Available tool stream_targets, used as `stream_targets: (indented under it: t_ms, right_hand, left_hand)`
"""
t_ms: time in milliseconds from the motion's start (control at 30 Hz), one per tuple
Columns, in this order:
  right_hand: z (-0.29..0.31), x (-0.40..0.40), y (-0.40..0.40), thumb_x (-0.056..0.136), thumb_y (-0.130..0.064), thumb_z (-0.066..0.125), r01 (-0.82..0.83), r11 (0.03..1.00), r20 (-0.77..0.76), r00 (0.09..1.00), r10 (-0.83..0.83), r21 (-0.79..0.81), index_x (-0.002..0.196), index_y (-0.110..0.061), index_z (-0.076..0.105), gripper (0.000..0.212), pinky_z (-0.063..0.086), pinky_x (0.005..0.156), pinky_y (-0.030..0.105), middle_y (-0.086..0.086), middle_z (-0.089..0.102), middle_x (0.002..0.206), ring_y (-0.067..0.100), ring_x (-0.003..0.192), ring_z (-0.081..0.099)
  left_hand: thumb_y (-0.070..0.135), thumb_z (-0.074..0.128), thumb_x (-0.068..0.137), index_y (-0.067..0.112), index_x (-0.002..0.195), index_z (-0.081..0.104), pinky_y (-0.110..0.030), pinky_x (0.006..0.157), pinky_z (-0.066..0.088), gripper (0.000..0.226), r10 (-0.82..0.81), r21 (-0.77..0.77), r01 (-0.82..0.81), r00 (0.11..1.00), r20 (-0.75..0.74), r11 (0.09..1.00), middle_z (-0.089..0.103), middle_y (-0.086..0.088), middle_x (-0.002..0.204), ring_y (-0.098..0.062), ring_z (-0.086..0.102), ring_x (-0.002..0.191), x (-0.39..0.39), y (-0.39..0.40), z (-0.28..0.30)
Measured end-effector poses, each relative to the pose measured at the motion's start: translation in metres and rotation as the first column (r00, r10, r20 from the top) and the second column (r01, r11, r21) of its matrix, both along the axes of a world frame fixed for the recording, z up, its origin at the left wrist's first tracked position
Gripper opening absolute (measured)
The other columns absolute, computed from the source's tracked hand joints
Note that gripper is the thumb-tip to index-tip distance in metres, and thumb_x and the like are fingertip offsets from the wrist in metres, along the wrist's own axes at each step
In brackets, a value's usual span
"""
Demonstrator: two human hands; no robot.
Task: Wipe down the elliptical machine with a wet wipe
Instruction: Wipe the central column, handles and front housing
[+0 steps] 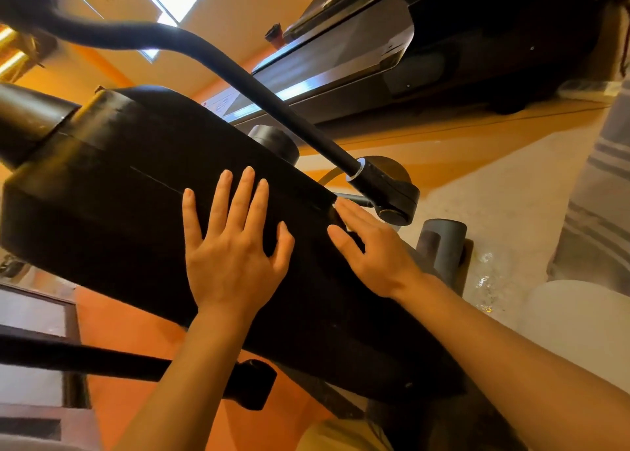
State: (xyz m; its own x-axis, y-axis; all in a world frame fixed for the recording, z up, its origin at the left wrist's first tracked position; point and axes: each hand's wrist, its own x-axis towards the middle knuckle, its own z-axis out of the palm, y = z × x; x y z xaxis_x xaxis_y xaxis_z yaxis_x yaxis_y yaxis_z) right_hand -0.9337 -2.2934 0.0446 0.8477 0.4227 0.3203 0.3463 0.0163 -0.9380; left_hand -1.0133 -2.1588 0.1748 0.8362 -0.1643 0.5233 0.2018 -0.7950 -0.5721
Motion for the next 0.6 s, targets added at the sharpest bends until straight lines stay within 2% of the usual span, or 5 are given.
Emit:
stream_targets:
  t_ms: [67,133,267,400,600]
  right_hand:
    - [-0.007,-0.003,-0.001,0.097,-0.049,0.035,-0.052,0.994,0.092,0.995,0.043,0.098,0.149,-0.016,0.035,0.061,0.028,0.118,0.031,-0.004,0.034,0.156,0.006,0.145,0.025]
    - [-0.022,-0.008,-0.006,0.101,-0.033,0.035,-0.092,0.982,0.174,0.983,0.063,0.165,0.148,-0.012,0.036,0.051,0.028,0.118,0.037,-0.001,0.035,0.156,0.009,0.146,0.026]
    - [-0.044,-0.013,-0.014,0.102,-0.013,0.041,-0.099,0.978,0.295,0.955,0.041,0.186,0.145,-0.004,0.039,0.044,0.029,0.117,0.040,0.005,0.036,0.155,0.019,0.146,0.028]
    - [-0.040,0.005,-0.015,0.099,-0.009,0.047,-0.128,0.980,0.357,0.932,0.066,0.153,0.144,-0.008,0.040,0.046,0.032,0.115,0.043,0.004,0.040,0.153,0.020,0.144,0.033]
    - [-0.031,0.027,-0.023,0.094,-0.023,0.056,-0.159,0.980,0.361,0.926,0.106,0.121,0.138,-0.012,0.052,0.046,0.037,0.111,0.027,-0.001,0.044,0.150,0.014,0.139,0.041]
  left_hand:
    - [0.046,0.040,0.099,0.016,0.144,0.049,-0.056,0.121,0.012,0.055,-0.001,0.001,0.001,1.000,0.002,1.000,0.040,-0.007,0.154,-0.026,0.029,0.147,0.000,0.000,0.000]
    - [0.045,0.040,0.099,0.016,0.144,0.050,-0.057,0.120,0.014,0.054,-0.003,0.004,0.002,1.000,0.006,1.000,0.041,-0.006,0.154,-0.026,0.030,0.147,0.000,0.000,0.000]
    - [0.044,0.041,0.099,0.016,0.143,0.051,-0.056,0.120,0.015,0.053,-0.019,-0.006,0.019,1.000,0.013,1.000,0.043,-0.007,0.153,-0.027,0.032,0.146,-0.001,0.001,-0.001]
    - [0.043,0.042,0.098,0.015,0.141,0.054,-0.055,0.120,0.017,0.052,-0.029,-0.012,0.029,0.999,0.021,0.999,0.045,-0.007,0.152,-0.026,0.035,0.145,-0.001,0.001,-0.001]
    - [0.039,0.045,0.096,0.015,0.137,0.058,-0.057,0.118,0.021,0.049,-0.052,-0.018,0.053,0.998,0.036,0.998,0.049,-0.007,0.149,-0.025,0.038,0.143,-0.001,0.005,-0.004]
